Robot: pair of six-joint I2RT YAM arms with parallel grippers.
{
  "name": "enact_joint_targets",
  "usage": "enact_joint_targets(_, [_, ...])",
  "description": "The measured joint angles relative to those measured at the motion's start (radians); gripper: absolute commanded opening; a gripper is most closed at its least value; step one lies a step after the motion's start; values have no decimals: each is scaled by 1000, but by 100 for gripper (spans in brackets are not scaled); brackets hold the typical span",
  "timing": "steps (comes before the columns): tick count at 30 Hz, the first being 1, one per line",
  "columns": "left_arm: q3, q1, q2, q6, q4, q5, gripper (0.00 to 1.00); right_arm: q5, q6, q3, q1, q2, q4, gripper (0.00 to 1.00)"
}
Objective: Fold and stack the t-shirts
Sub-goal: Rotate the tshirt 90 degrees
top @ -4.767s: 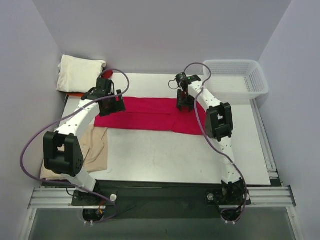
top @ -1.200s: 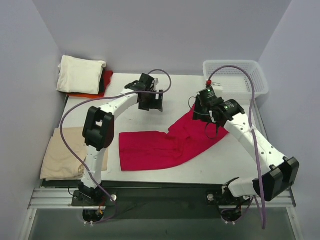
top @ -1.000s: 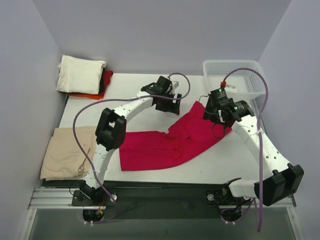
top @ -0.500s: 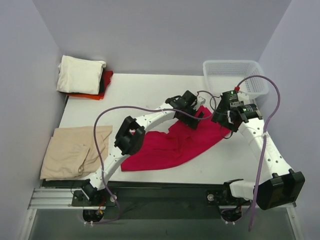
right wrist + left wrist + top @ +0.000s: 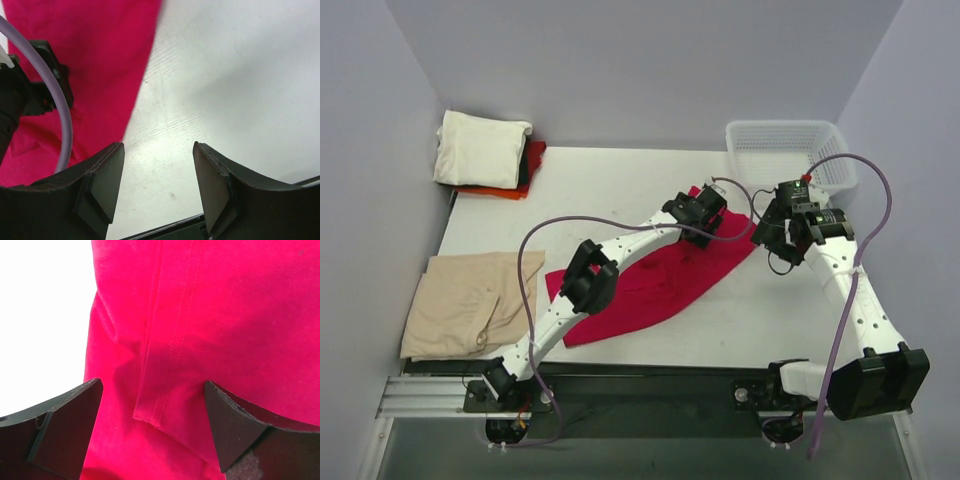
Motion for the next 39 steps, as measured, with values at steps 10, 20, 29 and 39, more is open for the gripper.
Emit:
enact_joint_targets(10, [85,120,52,-106,-100,-251,95,-38,-1,0,1,18,0,57])
enact_joint_targets(20, [131,383,62,-169,-159,-153,95,-60,-33,51,175,192,-9,54])
enact_joint_targets(29, [142,497,68,-104,-90,31,97,-63,-129,256,529,505,-15,54])
enact_joint_targets(39, [90,530,34,-58,6,150,97,-80,-276,534,807,800,-14,53])
